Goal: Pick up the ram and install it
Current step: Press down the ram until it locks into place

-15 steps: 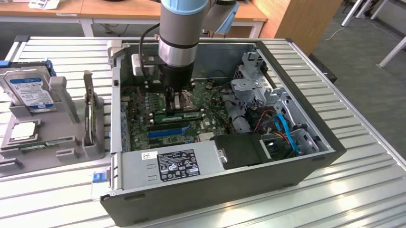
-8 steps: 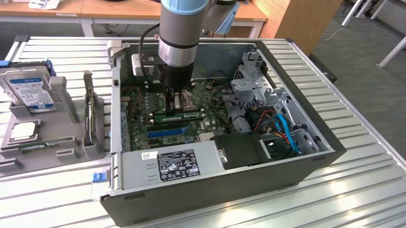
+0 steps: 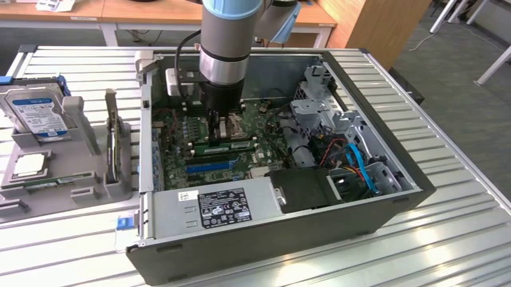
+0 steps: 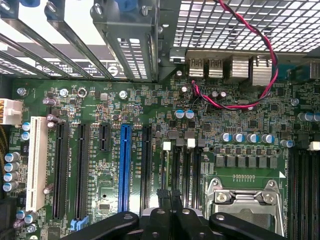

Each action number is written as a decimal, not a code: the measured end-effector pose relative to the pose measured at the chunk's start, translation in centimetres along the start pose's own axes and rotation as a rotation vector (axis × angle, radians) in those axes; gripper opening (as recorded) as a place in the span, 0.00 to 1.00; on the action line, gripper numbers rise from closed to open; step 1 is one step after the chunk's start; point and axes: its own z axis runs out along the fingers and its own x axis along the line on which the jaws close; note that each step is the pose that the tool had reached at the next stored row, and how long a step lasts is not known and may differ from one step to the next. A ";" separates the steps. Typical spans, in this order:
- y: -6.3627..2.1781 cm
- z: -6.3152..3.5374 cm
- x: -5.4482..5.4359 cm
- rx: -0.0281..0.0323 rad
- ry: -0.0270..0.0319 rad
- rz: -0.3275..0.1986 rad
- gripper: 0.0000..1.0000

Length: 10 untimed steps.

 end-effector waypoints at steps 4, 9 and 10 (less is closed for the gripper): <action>0.00 0.03 0.0 -0.0001 -0.0001 0.000 0.10; 0.00 0.02 0.0 0.0000 -0.0001 0.000 0.10; -0.01 0.00 0.0 0.0003 -0.0006 0.000 0.10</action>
